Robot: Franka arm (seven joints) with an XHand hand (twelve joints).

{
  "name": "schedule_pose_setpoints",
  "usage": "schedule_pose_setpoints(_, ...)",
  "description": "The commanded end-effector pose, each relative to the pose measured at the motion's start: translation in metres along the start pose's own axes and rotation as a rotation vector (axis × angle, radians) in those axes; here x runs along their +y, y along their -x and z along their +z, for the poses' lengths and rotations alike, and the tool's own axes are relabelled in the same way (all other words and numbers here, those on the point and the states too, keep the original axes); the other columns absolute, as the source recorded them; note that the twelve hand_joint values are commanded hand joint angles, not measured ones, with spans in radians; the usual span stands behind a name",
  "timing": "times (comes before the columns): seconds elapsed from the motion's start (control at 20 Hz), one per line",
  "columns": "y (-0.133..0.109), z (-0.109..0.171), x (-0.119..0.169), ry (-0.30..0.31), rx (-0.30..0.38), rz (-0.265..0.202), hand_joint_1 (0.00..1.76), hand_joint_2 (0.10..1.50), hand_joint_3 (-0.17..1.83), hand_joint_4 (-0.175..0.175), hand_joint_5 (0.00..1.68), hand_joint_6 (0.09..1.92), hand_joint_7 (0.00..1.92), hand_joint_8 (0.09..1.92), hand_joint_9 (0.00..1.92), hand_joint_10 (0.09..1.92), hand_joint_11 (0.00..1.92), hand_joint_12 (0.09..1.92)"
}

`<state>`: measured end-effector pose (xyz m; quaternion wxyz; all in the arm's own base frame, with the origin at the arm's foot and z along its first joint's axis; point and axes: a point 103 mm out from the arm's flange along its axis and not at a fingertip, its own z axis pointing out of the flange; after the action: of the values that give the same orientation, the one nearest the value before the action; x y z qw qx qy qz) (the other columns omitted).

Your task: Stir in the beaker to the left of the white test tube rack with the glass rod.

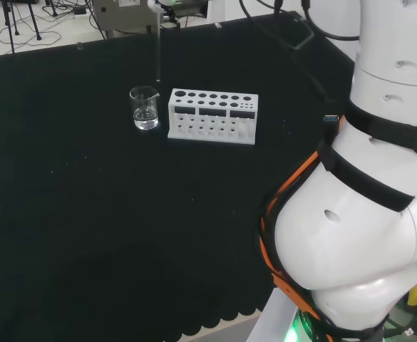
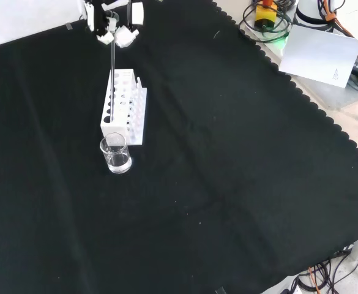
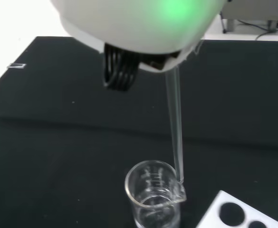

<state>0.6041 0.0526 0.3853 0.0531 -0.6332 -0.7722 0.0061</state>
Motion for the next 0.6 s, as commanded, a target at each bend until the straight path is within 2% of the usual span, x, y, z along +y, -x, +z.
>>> schedule_pose_setpoints(0.05, -0.018, 0.013, 0.017, -0.023, 0.017, -0.066, 1.22, 0.46, 0.99, -0.175, 1.32, 0.75, 1.59, 0.93, 1.82, 0.68, 1.39, 0.75)
schedule_pose_setpoints(0.6, -0.005, 0.039, 0.033, -0.064, 0.05, -0.075, 1.22, 0.46, 0.99, -0.175, 1.32, 0.75, 1.59, 0.93, 1.83, 0.68, 1.39, 0.75)
